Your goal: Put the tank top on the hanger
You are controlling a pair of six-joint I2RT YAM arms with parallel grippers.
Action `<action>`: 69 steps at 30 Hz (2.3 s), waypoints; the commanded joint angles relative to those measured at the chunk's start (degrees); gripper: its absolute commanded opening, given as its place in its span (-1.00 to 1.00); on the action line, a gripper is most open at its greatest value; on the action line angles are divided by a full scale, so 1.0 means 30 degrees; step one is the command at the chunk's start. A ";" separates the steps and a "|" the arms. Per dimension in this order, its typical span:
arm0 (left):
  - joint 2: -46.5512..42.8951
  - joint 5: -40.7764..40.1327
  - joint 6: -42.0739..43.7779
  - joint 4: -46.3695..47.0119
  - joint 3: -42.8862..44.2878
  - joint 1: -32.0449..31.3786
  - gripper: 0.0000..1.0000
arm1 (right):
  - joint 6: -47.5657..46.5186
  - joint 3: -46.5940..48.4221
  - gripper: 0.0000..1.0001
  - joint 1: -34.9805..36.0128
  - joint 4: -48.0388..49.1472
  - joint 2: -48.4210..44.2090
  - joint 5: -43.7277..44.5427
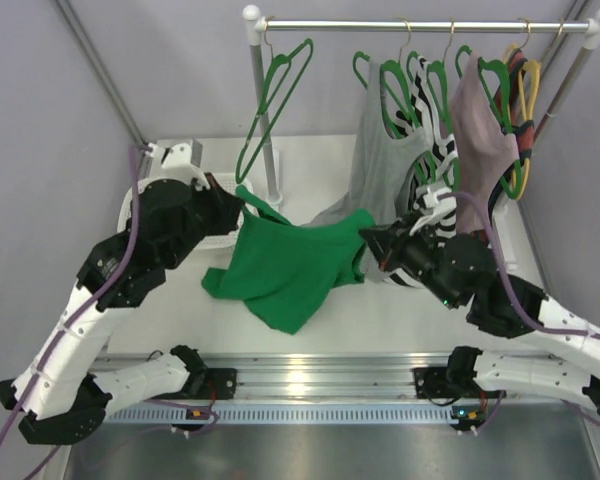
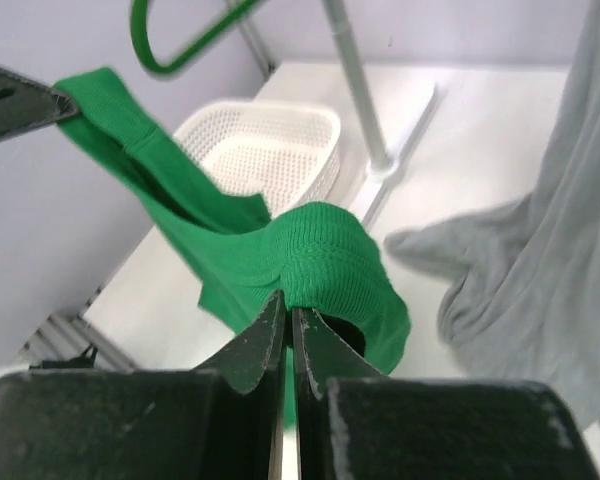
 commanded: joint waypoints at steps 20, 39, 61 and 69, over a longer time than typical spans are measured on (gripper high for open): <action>-0.0605 0.0053 -0.2281 0.1309 -0.2880 -0.0069 -1.00 | -0.1263 0.2480 -1.00 -0.5672 0.0988 0.3413 -1.1031; -0.2832 0.1934 -0.8819 0.6181 -1.7613 -0.2384 -0.74 | 0.7591 -1.2020 -0.59 0.0069 0.5575 0.1797 -0.7990; -0.5764 -0.0938 -0.8675 0.2162 -1.4274 -0.2413 -0.38 | 0.2299 0.2409 0.11 -0.0834 -0.5730 0.4542 -0.2950; -0.6028 -0.1084 -0.7240 0.1870 -1.2692 -0.2413 -0.34 | -0.0464 1.6170 0.53 -0.5347 -0.6355 1.2072 -0.4061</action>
